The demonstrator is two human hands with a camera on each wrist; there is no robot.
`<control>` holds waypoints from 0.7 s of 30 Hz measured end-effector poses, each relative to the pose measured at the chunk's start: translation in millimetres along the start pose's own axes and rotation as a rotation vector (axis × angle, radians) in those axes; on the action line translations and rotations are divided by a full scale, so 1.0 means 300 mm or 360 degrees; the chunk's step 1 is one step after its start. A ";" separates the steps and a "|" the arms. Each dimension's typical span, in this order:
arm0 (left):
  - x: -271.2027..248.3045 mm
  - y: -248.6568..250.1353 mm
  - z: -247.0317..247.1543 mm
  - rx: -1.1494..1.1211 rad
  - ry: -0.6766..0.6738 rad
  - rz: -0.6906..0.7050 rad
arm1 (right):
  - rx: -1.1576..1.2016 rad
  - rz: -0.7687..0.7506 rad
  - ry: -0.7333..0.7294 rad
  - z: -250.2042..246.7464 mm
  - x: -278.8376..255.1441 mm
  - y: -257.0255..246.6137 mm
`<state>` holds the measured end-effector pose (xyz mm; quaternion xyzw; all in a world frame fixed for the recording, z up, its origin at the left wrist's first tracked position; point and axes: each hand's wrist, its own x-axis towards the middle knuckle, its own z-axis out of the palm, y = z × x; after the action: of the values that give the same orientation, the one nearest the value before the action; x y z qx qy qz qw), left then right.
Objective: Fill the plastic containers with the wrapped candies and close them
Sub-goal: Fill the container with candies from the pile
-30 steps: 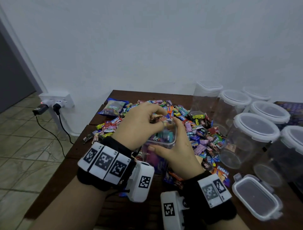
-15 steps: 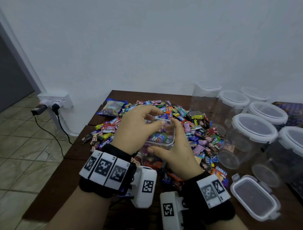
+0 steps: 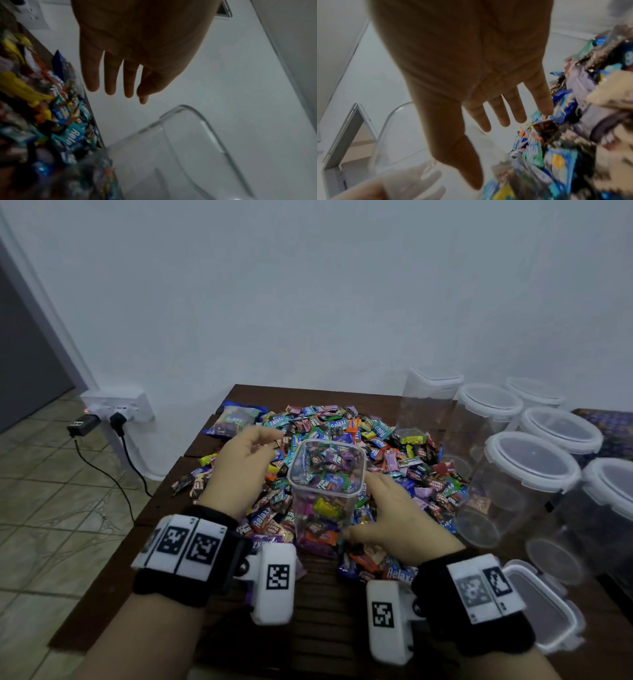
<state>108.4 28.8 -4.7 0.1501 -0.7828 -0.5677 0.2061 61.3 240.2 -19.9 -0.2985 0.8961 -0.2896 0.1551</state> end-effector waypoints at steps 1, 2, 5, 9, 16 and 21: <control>0.015 -0.014 -0.008 0.0158 -0.0092 -0.0049 | -0.0106 0.0044 -0.0050 -0.016 0.006 0.003; 0.032 -0.030 -0.015 0.0352 -0.0191 -0.0086 | -0.0194 0.0075 -0.0077 -0.032 0.015 0.005; 0.081 -0.072 -0.018 0.1006 -0.0510 -0.0169 | -0.0399 0.0170 -0.0104 -0.061 0.058 0.007; 0.114 -0.089 0.011 0.1530 -0.0915 -0.0237 | -0.0661 0.0244 -0.0240 -0.060 0.127 0.017; 0.122 -0.097 0.052 0.2003 -0.1115 -0.0318 | -0.0812 0.0278 -0.0438 -0.022 0.209 0.043; 0.108 -0.093 0.068 0.2082 -0.1129 -0.0235 | -0.0952 0.0260 -0.0410 0.003 0.233 0.062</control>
<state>70.3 21.9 -31.7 0.1022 -0.9680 -0.0130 -0.2289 -0.6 208.4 -39.5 -0.2921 0.9354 0.0396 0.1953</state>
